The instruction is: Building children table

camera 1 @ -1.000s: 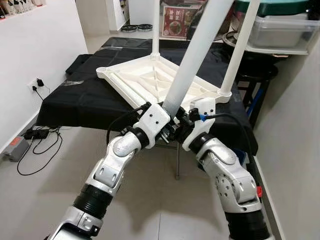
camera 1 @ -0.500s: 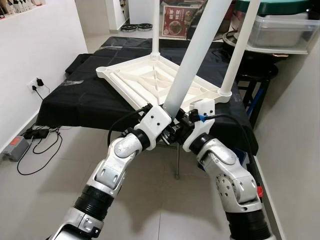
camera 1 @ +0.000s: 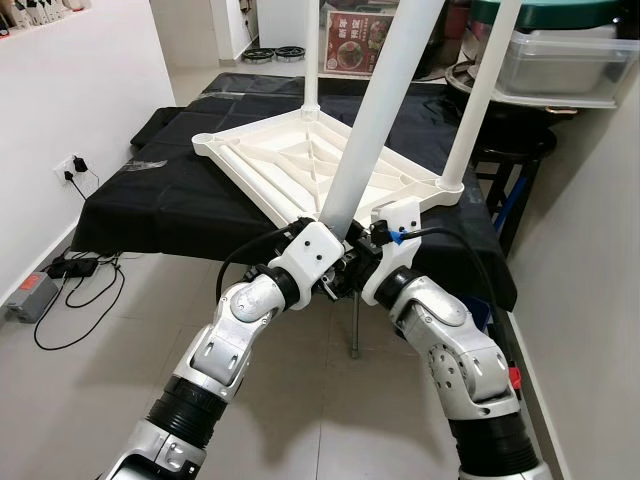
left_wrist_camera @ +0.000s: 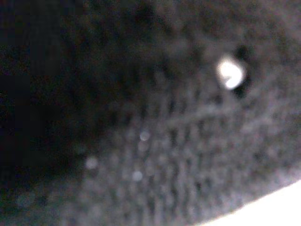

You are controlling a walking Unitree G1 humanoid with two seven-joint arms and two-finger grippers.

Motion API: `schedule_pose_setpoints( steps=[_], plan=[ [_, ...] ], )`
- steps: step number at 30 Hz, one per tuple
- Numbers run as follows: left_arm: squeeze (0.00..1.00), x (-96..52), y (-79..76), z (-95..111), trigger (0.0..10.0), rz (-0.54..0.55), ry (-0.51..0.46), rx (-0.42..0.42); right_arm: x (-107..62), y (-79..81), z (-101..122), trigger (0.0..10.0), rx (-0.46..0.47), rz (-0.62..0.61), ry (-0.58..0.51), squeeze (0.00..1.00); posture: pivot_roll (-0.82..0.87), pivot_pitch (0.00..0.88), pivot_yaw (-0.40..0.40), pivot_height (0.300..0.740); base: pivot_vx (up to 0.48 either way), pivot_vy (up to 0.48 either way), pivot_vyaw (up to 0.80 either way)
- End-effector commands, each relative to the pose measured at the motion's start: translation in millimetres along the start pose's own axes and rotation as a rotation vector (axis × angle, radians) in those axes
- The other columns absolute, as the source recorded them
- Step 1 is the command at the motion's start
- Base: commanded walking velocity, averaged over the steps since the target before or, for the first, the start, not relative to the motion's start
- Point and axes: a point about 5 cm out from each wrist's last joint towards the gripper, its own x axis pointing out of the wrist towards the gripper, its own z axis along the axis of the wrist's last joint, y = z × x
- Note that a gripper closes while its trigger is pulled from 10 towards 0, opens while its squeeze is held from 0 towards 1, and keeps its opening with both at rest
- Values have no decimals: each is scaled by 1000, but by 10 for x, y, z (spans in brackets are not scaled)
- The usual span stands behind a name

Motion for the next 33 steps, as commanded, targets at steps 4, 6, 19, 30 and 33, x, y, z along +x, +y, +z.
schedule_pose_setpoints(
  steps=[4,6,19,30,33],
  plan=[
    [0,-23,-9,-70,0,4,30,6,29,-4,97,0,-5,8,-41,0,72,2,-42,740,0,0,0],
    [0,-23,-9,-70,0,4,30,6,29,-4,97,0,-5,8,-41,0,72,2,-42,740,0,0,0],
    [0,-20,5,-86,10000,-1,57,4,86,-95,223,5843,-18,-23,-81,0,74,11,-43,740,0,0,0],
    [0,-46,-8,-93,10000,-11,49,36,162,-78,449,10000,29,-23,-154,0,67,23,-47,740,0,0,0],
    [0,-50,-14,-98,10000,-15,51,36,170,-75,476,10000,38,-23,-162,0,68,23,-48,740,0,0,0]
  ],
)
